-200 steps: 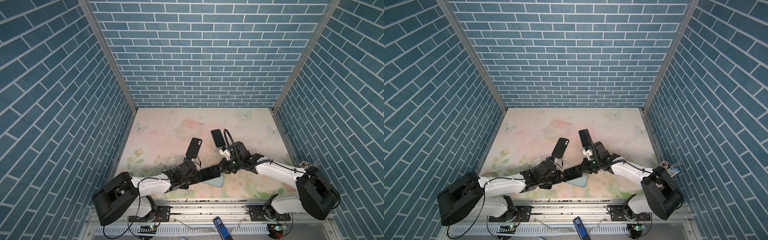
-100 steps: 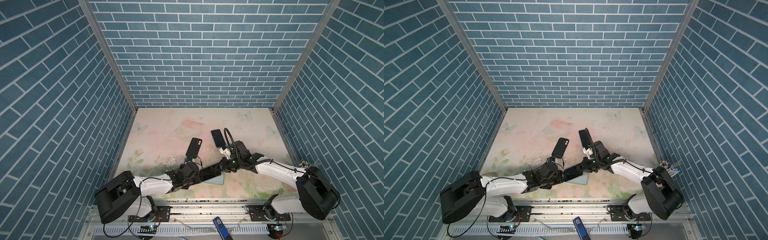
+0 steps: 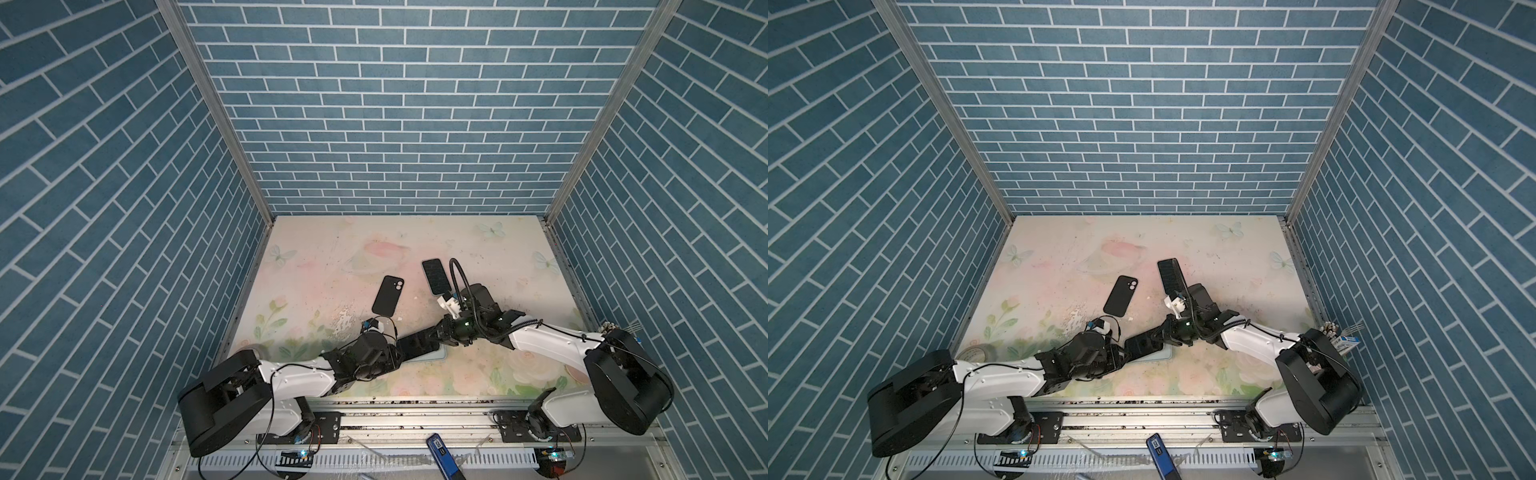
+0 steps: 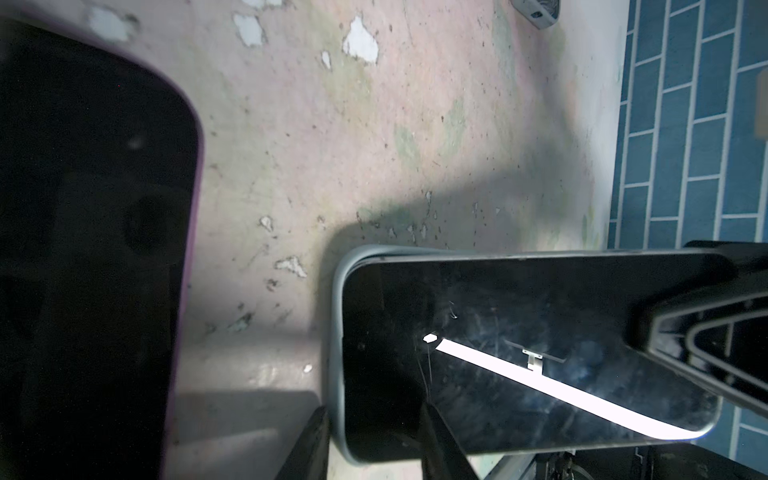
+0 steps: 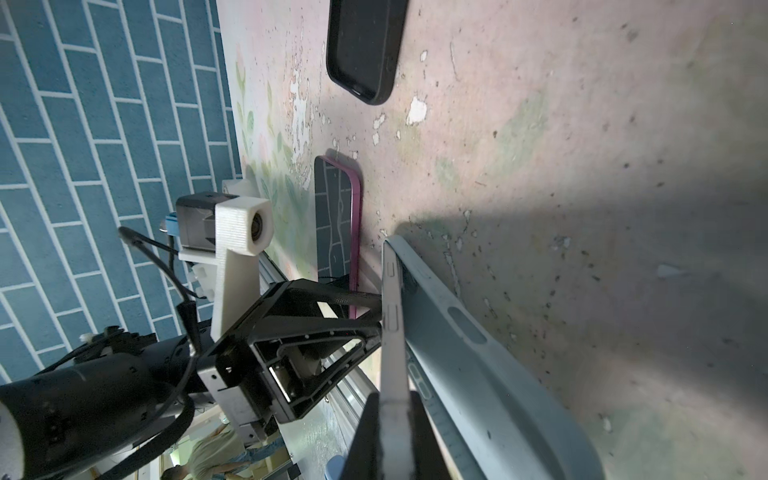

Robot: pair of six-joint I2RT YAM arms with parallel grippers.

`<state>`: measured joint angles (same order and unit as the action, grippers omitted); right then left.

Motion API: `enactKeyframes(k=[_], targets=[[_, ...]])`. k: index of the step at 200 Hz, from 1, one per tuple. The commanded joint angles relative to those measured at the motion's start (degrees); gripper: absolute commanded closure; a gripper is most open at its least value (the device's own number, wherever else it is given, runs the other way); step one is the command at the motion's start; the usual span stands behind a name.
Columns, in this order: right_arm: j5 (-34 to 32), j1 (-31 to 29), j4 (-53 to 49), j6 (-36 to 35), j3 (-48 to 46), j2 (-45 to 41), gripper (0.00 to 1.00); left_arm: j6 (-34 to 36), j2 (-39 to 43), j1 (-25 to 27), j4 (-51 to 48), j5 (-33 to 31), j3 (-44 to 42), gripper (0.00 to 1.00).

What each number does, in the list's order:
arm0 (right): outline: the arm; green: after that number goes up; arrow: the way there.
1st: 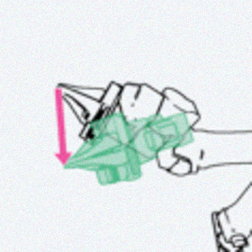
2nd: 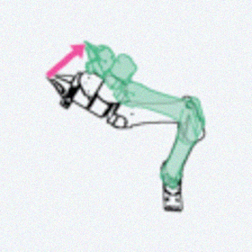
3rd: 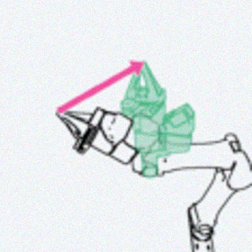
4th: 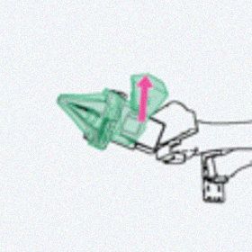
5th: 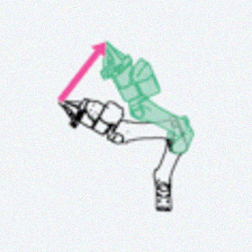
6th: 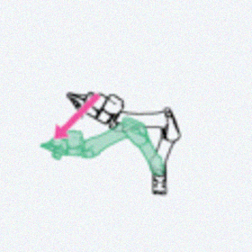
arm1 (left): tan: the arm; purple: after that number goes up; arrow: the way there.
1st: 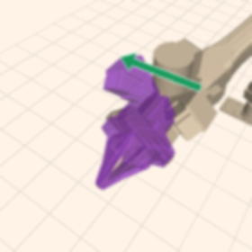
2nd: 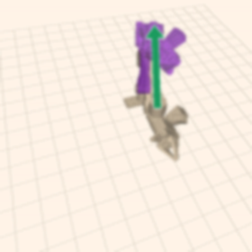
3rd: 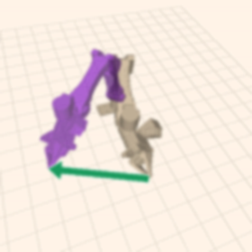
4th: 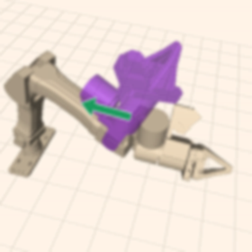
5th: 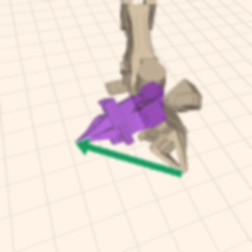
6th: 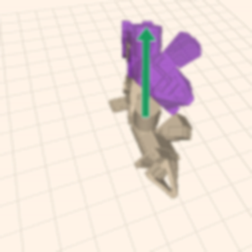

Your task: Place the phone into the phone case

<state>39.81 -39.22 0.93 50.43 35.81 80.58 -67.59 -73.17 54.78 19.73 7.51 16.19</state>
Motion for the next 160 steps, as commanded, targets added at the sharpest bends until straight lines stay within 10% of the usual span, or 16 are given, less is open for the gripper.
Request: enactKeyframes(k=[1,160], targets=[[4.0,-1.0,3.9,4.6,-0.9,1.3,1.00,-1.1,-0.7,0.4,6.2,5.7,0.2,0.63],[-3.3,-0.5,-10.6,-6.3,1.1,0.8,1.00,2.7,11.2,-8.0,-7.7,8.7,-0.1,0.63]])
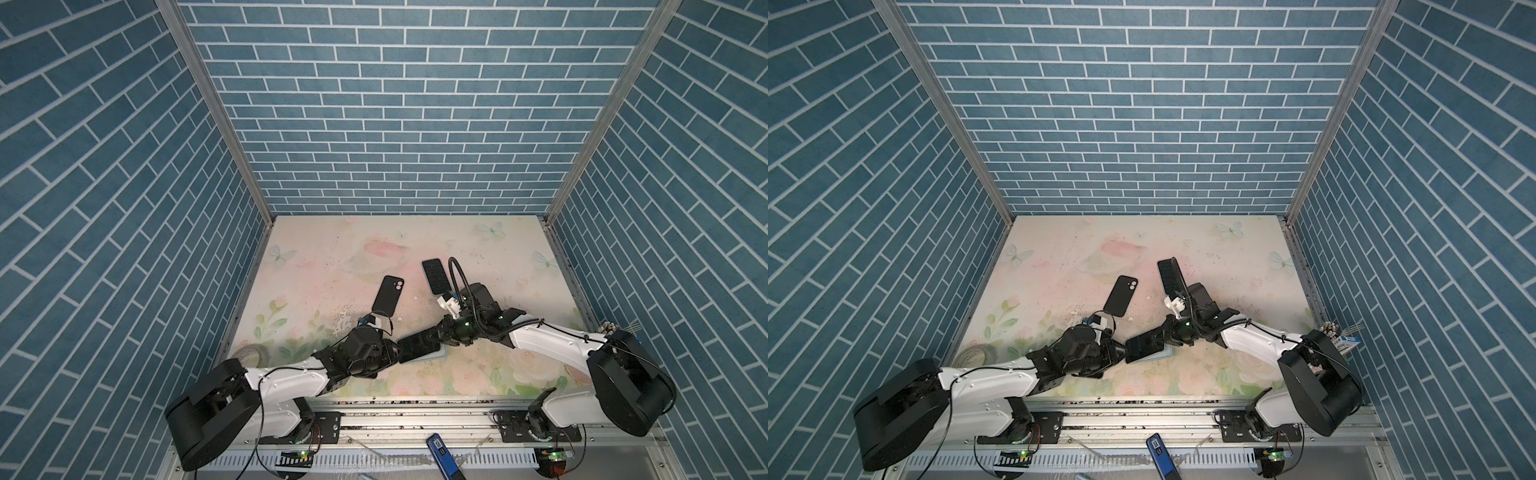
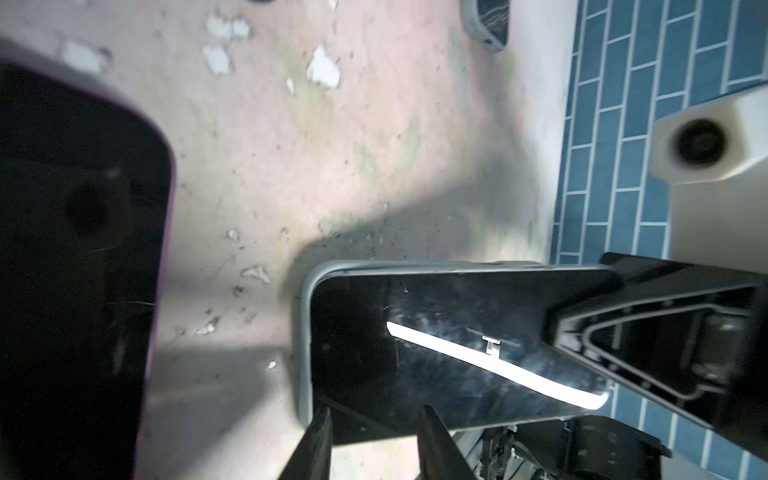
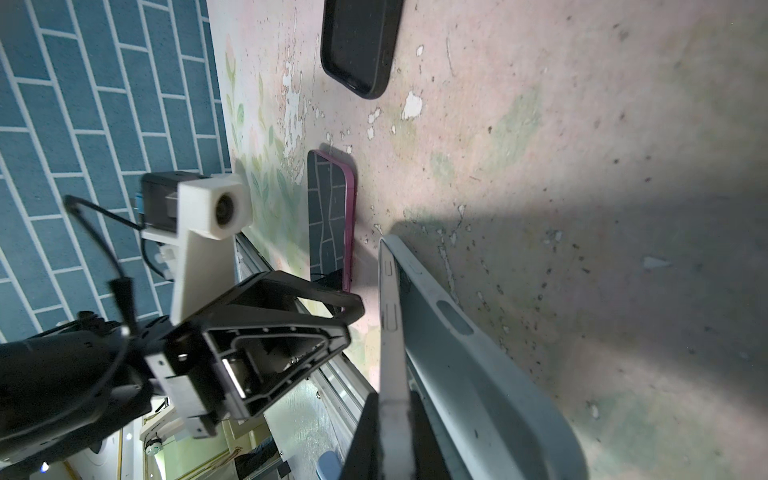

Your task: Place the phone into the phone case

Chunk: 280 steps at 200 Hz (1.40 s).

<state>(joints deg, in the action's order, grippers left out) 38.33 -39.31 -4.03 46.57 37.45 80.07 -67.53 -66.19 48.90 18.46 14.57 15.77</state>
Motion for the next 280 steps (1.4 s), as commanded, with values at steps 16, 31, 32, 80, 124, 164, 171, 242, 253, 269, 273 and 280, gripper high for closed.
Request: enactKeyframes(k=[16,31,32,80,124,164,171,242,253,269,273,280], targets=[[-1.7,-0.2,-5.2,-2.4,-0.8,1.6,1.00,3.6,7.5,-3.8,-9.7,1.9,0.4,0.63],[-1.5,-0.3,-4.6,-2.1,-0.8,1.9,1.00,4.0,9.8,-5.4,-11.6,2.5,0.0,0.62],[-1.5,-0.3,-4.6,-2.1,-0.9,2.0,1.00,4.0,9.9,-5.5,-11.7,2.5,-0.1,0.62],[-1.9,-0.2,-4.7,-2.3,-1.1,2.7,0.99,4.1,11.8,-6.9,-12.3,3.3,-1.5,0.63],[-2.6,0.3,-5.7,-2.8,-0.9,2.0,0.91,3.9,10.0,-6.9,-10.0,4.0,-2.2,0.63],[-3.5,0.5,-6.8,-3.3,-0.8,1.5,0.75,3.9,8.6,-7.0,-8.9,4.2,-2.4,0.62],[-3.6,0.5,-7.0,-3.4,-0.7,1.5,0.74,3.8,8.4,-6.9,-8.6,4.3,-2.5,0.63],[-4.2,0.7,-8.7,-4.4,0.2,2.1,0.67,4.1,5.9,-7.0,-8.0,4.6,-2.5,0.62],[-4.5,0.7,-9.2,-4.6,0.4,2.0,0.67,4.1,5.4,-7.0,-7.7,4.8,-2.4,0.62],[-4.9,0.7,-10.0,-5.0,0.6,1.9,0.67,4.1,4.2,-7.0,-7.3,5.0,-2.1,0.62],[-4.9,0.7,-10.0,-5.0,0.7,1.8,0.67,4.1,3.9,-6.9,-7.4,5.2,-2.0,0.62],[-5.1,0.7,-10.3,-5.1,0.7,1.8,0.67,4.1,3.3,-7.0,-7.6,5.4,-1.6,0.62]])
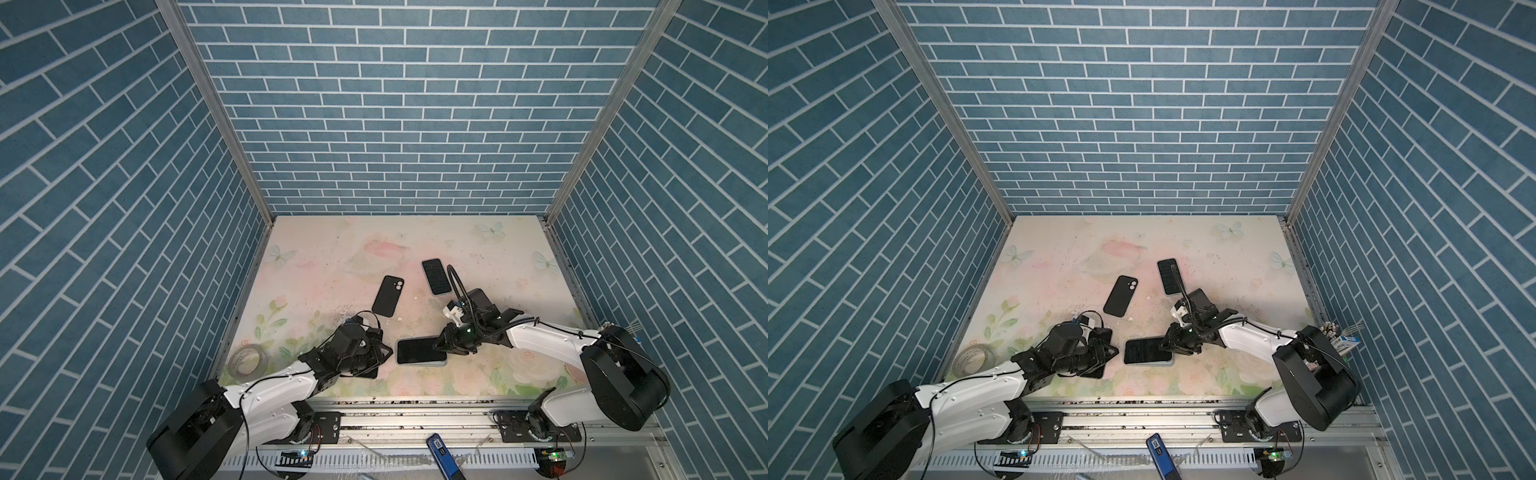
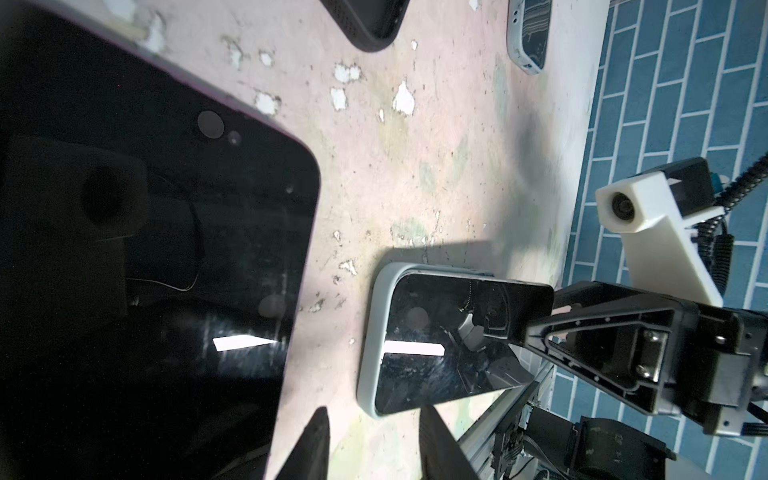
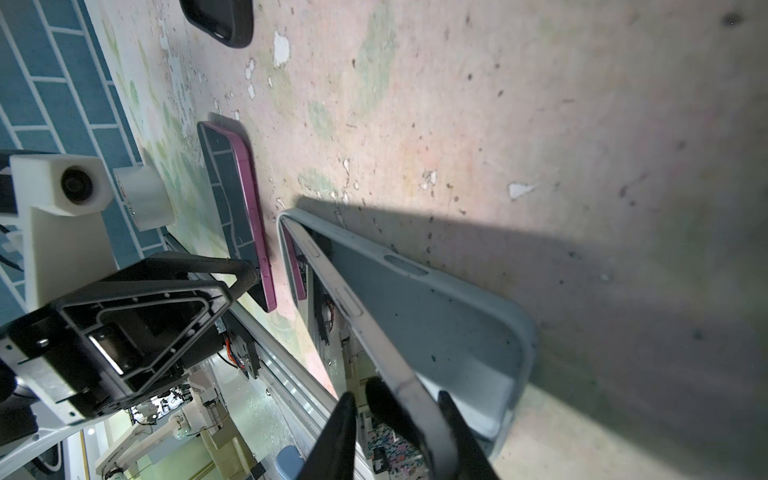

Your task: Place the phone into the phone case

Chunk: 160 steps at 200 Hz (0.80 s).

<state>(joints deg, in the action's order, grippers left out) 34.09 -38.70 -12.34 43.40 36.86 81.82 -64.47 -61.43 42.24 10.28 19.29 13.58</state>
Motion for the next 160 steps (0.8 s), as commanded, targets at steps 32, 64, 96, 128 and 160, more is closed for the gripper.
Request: enactKeyframes(k=[32,64,96,128,160], targets=[[-1.3,0.2,-3.1,-2.5,1.6,0.0,0.66,4.1,-4.6,-0.1,-2.1,1.2,3.5,0.62],[-2.1,0.2,-4.7,-3.4,2.0,0.0,0.66,6.6,-7.6,0.1,-5.7,1.0,7.1,0.62],[-3.2,0.3,-6.4,-4.3,2.3,-0.1,0.66,9.7,-10.6,1.2,-11.5,-0.6,11.6,0.62],[-3.7,0.3,-6.9,-4.8,2.3,-0.1,0.66,13.6,-14.8,2.9,-20.2,-3.5,17.2,0.62],[-4.4,0.4,-7.9,-5.6,2.3,-0.3,0.66,16.8,-19.7,5.8,-29.3,-8.3,23.3,0.59]])
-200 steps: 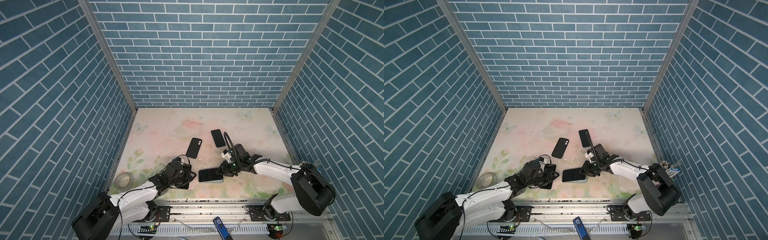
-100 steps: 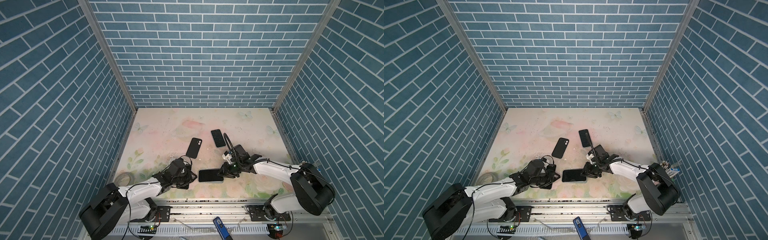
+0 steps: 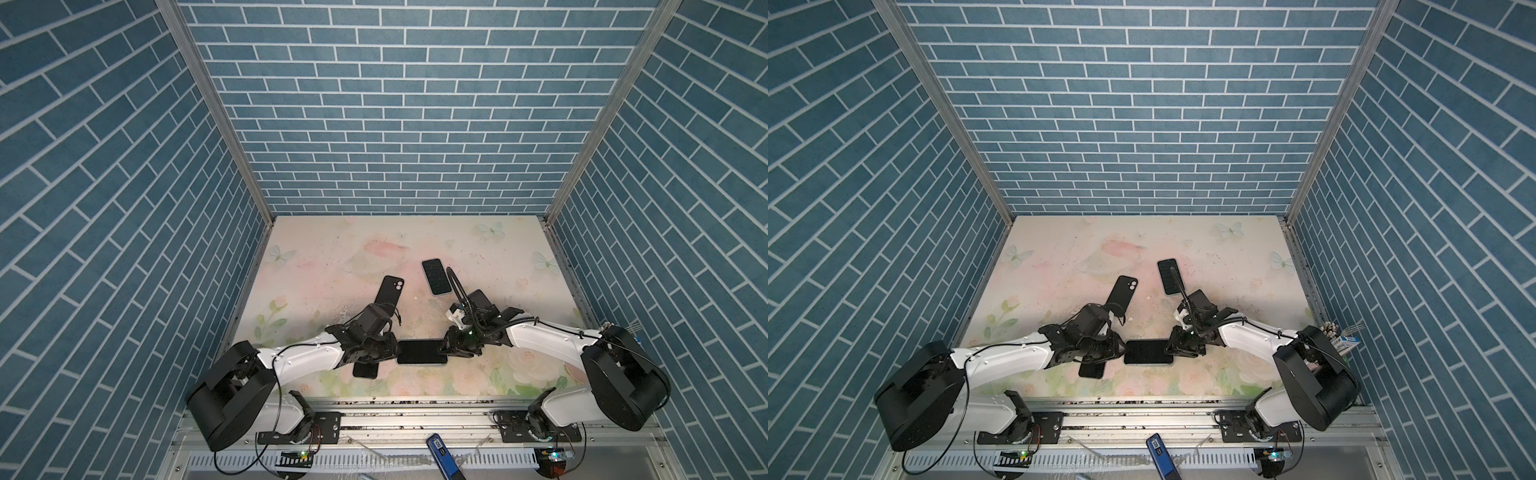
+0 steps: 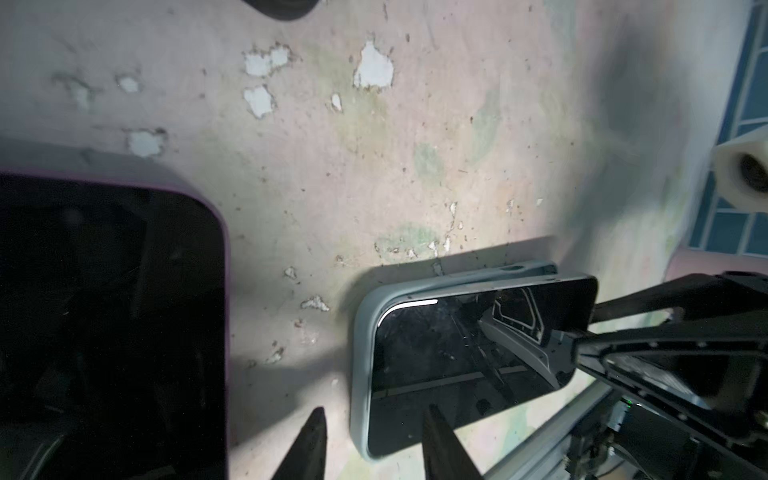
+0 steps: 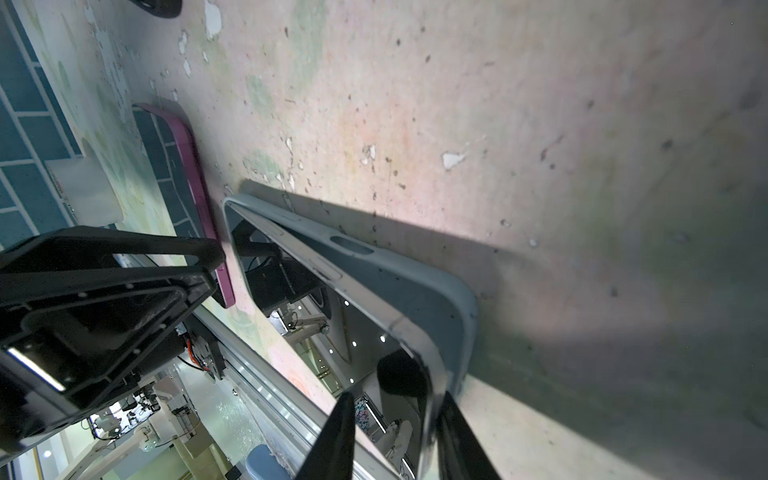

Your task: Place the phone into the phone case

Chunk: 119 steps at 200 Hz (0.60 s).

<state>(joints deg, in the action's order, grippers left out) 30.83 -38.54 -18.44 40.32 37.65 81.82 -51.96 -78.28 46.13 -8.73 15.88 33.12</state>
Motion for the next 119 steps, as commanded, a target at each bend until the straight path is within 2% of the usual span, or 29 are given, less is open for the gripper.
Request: enactKeyframes(k=[1,34,119], targets=[[-1.2,0.2,-1.9,-2.6,1.6,-0.3,0.66,4.4,-3.0,1.9,-10.4,-5.0,3.9,0.59],[-2.6,0.2,-4.1,-3.9,2.1,-1.3,0.66,4.9,-5.6,3.4,-12.9,-7.3,6.7,0.59],[-4.2,0.2,-6.2,-4.1,0.7,-4.1,0.67,5.5,-6.4,3.5,-12.8,-7.0,8.0,0.59]])
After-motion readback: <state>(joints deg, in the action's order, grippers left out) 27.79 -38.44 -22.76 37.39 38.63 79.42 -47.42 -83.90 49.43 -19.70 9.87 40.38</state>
